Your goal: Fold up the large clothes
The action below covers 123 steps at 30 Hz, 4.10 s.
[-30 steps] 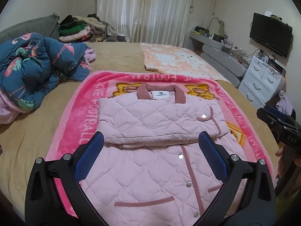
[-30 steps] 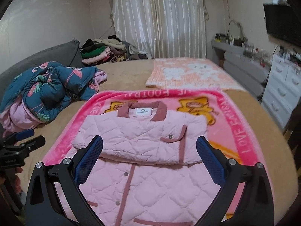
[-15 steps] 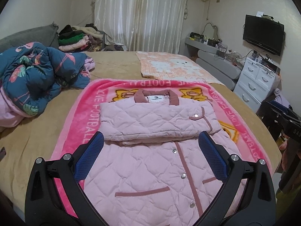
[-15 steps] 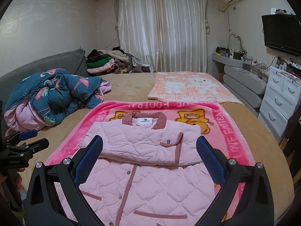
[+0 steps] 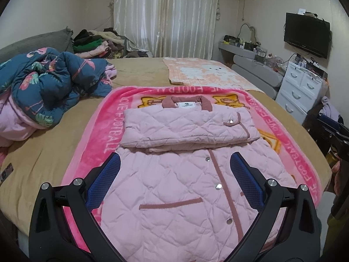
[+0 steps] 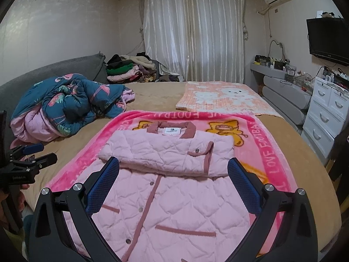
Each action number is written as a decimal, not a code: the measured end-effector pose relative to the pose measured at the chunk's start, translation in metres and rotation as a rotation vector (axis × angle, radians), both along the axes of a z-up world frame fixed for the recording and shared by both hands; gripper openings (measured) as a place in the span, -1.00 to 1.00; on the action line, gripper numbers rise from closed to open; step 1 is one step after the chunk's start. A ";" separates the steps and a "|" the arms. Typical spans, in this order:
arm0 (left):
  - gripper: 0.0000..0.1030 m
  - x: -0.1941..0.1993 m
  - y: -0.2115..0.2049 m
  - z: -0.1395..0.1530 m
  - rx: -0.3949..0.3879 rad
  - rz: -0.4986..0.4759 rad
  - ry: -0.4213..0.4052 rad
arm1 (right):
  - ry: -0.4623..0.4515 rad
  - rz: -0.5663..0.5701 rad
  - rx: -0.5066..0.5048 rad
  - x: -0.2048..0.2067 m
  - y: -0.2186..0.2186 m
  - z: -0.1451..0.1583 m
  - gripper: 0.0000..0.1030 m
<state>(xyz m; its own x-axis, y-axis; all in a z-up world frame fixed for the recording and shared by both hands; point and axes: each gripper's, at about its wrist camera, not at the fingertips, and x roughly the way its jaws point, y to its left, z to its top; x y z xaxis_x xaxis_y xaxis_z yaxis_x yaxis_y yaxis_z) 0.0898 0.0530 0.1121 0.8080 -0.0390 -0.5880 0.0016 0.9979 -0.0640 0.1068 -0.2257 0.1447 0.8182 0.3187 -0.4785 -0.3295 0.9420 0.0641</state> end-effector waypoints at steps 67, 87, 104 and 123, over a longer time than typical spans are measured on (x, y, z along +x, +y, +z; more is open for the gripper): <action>0.83 -0.052 0.087 -0.186 -0.070 0.173 0.352 | 0.379 -0.080 -0.090 -0.042 -0.107 -0.180 0.92; 0.82 -0.075 0.077 -0.209 -0.141 0.118 0.415 | 0.665 -0.041 -0.037 -0.048 -0.135 -0.218 0.92; 0.82 -0.079 0.085 -0.213 -0.205 0.126 0.439 | 0.559 0.043 0.057 -0.056 -0.128 -0.210 -0.40; -0.72 -0.079 0.076 -0.186 -0.214 0.069 0.329 | 0.625 0.095 -0.006 -0.051 -0.105 -0.213 0.28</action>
<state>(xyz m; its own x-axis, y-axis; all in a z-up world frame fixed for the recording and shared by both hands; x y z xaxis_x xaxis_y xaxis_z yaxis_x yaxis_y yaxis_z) 0.0108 0.1289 -0.0743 0.5824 -0.1408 -0.8006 -0.1204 0.9591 -0.2563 0.0562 -0.3304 -0.0679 0.3518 0.3725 -0.8588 -0.3139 0.9112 0.2666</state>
